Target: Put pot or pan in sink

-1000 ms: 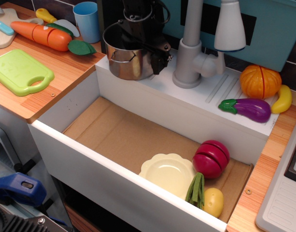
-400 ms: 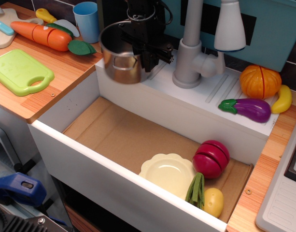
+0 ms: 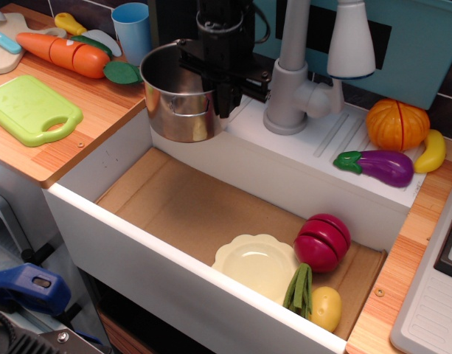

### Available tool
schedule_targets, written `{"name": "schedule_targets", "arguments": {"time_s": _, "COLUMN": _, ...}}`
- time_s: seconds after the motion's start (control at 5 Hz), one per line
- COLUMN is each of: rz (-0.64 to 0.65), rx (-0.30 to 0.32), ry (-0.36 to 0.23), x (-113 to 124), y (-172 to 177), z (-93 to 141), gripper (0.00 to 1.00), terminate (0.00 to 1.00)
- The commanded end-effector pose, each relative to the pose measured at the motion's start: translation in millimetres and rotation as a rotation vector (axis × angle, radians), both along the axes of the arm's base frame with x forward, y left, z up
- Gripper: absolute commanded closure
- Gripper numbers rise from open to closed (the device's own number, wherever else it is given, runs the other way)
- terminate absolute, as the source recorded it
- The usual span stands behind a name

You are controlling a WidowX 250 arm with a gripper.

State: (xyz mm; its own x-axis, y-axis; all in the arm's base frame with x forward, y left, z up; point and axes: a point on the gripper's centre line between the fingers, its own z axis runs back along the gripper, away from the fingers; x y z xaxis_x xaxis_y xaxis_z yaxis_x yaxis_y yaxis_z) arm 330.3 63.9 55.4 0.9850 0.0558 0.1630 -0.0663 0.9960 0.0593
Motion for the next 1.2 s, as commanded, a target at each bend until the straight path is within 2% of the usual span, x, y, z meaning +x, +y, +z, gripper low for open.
{"name": "schedule_targets", "arguments": {"time_s": 0.0, "rz": 0.118, "rx": -0.007, "ry": -0.038, "x": -24.5, "y": 3.6, "z": 10.5, "gripper": 1.00, "terminate": 0.00}}
{"name": "schedule_targets", "arguments": {"time_s": 0.4, "rz": 0.170, "rx": -0.058, "ry": -0.059, "x": -34.8, "y": -1.2, "z": -27.7, "gripper": 1.00, "terminate": 0.00}}
{"name": "schedule_targets", "arguments": {"time_s": 0.6, "rz": 0.175, "rx": -0.065, "ry": -0.105, "x": -39.9, "y": -9.1, "z": -52.5, "gripper": 1.00, "terminate": 0.00}}
{"name": "schedule_targets", "arguments": {"time_s": 0.8, "rz": 0.167, "rx": -0.091, "ry": -0.135, "x": -45.5, "y": -14.1, "z": -72.5, "gripper": 0.00, "terminate": 0.00}}
{"name": "schedule_targets", "arguments": {"time_s": 1.0, "rz": 0.167, "rx": -0.091, "ry": -0.135, "x": -45.5, "y": -14.1, "z": -72.5, "gripper": 0.00, "terminate": 1.00}}
